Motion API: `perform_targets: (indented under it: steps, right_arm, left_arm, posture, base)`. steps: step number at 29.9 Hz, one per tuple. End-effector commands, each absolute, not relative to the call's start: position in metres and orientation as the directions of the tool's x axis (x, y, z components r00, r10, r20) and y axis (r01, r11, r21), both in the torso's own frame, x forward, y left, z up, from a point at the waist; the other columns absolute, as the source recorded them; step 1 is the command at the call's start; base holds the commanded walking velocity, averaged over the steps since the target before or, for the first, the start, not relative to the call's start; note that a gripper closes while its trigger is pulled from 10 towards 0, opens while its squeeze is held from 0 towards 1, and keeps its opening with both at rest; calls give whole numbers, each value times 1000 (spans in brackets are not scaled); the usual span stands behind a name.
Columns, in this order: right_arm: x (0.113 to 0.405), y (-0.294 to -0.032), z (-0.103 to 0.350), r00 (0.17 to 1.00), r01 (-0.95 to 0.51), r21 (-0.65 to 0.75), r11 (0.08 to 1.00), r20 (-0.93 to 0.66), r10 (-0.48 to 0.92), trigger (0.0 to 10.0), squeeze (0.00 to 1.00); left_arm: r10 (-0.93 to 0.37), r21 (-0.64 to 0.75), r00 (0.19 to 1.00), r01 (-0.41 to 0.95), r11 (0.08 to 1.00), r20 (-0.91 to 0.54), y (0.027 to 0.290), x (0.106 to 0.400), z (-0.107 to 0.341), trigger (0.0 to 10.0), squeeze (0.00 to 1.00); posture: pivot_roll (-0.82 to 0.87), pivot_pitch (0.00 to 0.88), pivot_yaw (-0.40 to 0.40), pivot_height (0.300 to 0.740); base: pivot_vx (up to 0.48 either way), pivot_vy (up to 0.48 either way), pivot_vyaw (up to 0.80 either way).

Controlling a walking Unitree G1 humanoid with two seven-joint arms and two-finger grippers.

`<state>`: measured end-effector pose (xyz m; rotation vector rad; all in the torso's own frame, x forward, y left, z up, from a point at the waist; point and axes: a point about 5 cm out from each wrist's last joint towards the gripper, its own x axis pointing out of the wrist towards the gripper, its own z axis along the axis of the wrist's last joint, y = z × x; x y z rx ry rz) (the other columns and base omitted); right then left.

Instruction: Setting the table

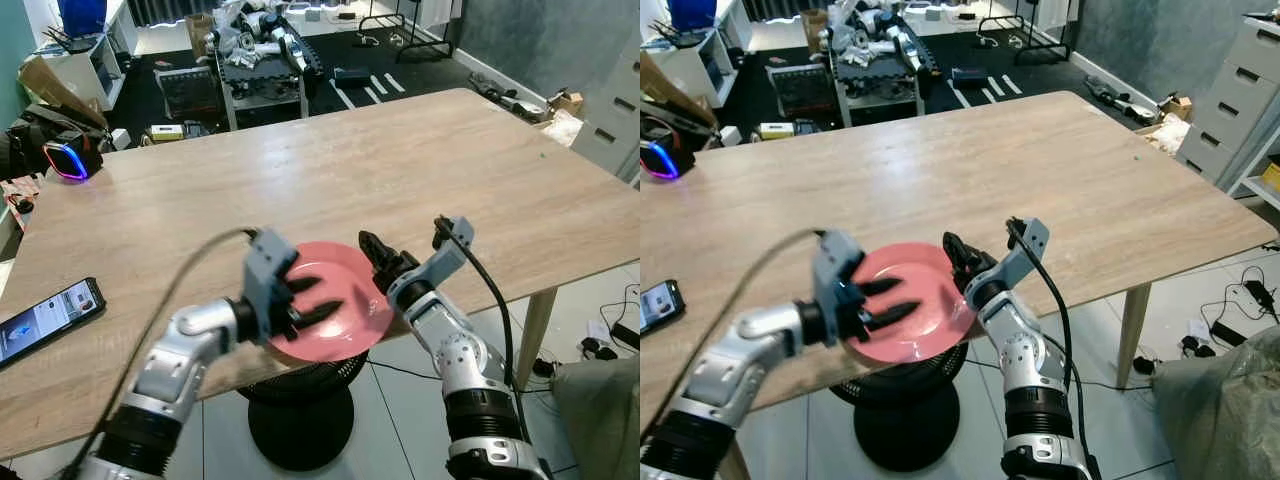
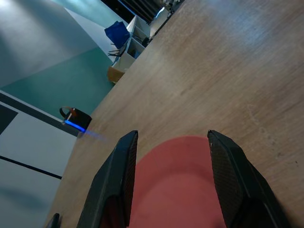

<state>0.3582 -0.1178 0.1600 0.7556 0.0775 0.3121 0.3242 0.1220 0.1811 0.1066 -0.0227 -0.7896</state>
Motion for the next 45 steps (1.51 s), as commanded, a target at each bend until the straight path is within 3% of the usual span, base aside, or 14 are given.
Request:
perform_targets:
  steps: [1, 8, 16, 26, 45]
  right_arm:
    - [358, -114, 161, 950, -254, 689, 678, 47, 308, 10000, 0]
    - [357, -110, 165, 947, -273, 675, 685, 61, 317, 10000, 0]
    - [350, -121, 178, 955, -284, 620, 732, 110, 277, 10000, 0]
    - [347, -140, 177, 971, -234, 607, 760, 102, 217, 10000, 0]
    - [350, -138, 167, 974, -204, 577, 791, 40, 222, 10000, 0]
  left_arm:
    - [-637, 127, 771, 634, 763, -26, 137, 330, 178, 10000, 0]
    - [-516, 187, 855, 517, 835, -58, 155, 347, 161, 10000, 0]
    - [-545, 226, 835, 547, 806, -73, 150, 361, 153, 10000, 0]
    - [-516, 268, 845, 535, 801, -141, 160, 350, 127, 10000, 0]
    - [-394, 275, 895, 441, 855, -210, 167, 336, 90, 10000, 0]
  posture:
    - [-55, 48, 101, 740]
    - [-56, 56, 97, 740]
    - [-82, 67, 117, 740]
    - [-89, 79, 129, 740]
    - [-79, 77, 124, 740]
  base:
    - [0, 0, 0]
    - [0, 0, 0]
    - [0, 0, 0]
    - [0, 0, 0]
    - [0, 0, 0]
